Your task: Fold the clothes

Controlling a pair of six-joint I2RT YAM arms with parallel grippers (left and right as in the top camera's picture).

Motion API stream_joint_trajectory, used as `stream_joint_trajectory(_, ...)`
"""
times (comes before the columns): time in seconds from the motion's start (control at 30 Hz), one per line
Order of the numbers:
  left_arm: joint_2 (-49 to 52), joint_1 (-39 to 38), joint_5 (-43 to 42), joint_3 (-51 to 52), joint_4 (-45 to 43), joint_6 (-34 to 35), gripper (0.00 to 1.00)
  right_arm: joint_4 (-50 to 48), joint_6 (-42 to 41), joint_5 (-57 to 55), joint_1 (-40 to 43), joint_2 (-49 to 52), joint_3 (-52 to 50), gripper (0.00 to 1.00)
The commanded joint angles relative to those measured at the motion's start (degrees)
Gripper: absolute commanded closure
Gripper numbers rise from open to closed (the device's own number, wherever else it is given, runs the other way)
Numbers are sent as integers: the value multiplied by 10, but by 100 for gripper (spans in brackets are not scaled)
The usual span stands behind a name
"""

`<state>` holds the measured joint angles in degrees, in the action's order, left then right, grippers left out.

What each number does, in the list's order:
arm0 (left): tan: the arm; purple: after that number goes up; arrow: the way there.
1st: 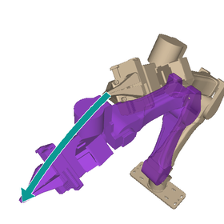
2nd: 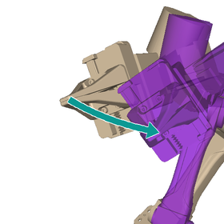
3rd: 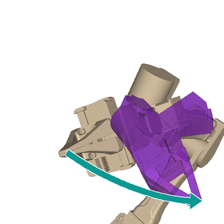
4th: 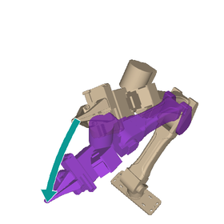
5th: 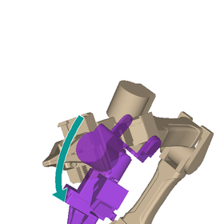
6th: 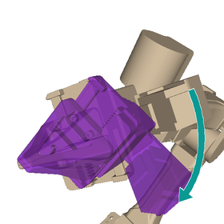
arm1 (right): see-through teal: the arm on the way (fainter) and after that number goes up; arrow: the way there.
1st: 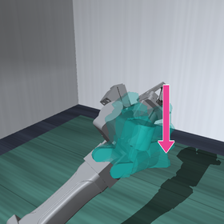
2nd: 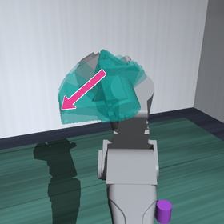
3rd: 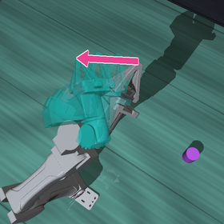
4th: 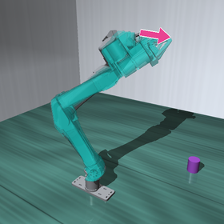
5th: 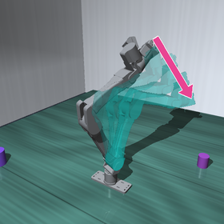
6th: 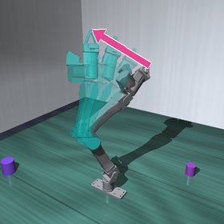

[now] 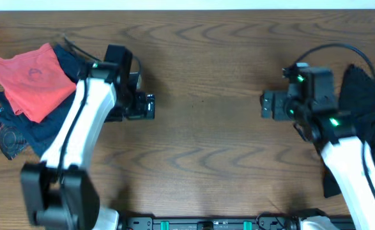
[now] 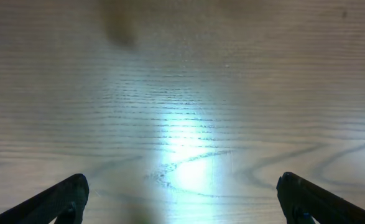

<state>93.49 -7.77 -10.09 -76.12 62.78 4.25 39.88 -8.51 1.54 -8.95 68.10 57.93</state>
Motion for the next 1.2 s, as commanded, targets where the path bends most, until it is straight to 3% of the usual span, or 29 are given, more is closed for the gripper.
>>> stream_joint_trajectory(0.0, -120, -1, 9, 52, -35, -11, 2, 11, 2, -11, -2, -86, -19, 1)
stream_joint_trajectory(0.27, -485, -7, 12, 253, -297, -21, 2, -61, -23, -104, -19, -343, -165, 1)
stream_joint_trajectory(0.53, -683, -7, 12, 259, -284, -21, 2, 87, -23, -103, -19, -431, -190, 1)
stream_joint_trajectory(0.83, -733, -7, 12, 259, -283, -21, 2, 240, -23, -103, -19, -431, -191, 1)
stream_joint_trajectory(1.17, -733, -7, 12, 259, -200, -21, 2, 242, -24, -104, -15, -444, -195, 1)
